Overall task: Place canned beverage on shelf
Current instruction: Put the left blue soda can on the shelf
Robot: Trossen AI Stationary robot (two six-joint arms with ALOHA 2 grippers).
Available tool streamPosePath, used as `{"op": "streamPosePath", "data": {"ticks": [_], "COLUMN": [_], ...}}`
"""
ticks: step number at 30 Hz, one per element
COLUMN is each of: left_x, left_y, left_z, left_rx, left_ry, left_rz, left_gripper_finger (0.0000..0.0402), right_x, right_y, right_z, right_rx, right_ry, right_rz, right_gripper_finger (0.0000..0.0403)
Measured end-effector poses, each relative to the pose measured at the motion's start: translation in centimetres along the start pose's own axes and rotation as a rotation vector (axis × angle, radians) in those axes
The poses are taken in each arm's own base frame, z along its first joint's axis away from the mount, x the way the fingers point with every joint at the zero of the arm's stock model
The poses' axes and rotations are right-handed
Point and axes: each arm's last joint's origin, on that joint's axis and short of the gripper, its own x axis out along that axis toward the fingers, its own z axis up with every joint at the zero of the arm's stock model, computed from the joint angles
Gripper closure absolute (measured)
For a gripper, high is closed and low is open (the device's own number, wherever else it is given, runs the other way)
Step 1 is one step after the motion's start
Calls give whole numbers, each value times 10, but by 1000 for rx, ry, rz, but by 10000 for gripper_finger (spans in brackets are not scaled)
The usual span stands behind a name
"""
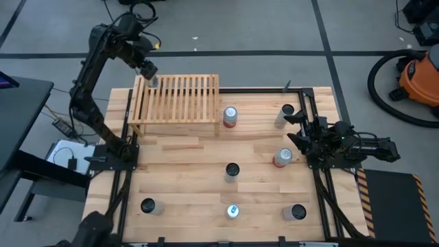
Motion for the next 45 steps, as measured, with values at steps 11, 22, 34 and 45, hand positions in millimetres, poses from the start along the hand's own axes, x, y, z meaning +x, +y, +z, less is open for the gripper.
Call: {"op": "streamPosePath", "data": {"ticks": [11,22,34,45], "left_x": [5,18,27,27], "left_y": [7,1,0,0], "left_z": [-6,-34,-37,-37], "left_rx": [-24,61,212,196], "left_ry": [30,26,29,29], "left_rz": [-1,-40,-91,-94], "left_gripper_finger": [165,165,165,162], "right_x": [0,0,0,0], "right_y": [0,0,0,0], "right_z": [0,-1,-1,-1], "right_rx": [1,26,52,53], "right_ry": [7,15,15,15], "right_rz": [16,18,17,16], "right_gripper_finger": [13,13,13,13]}}
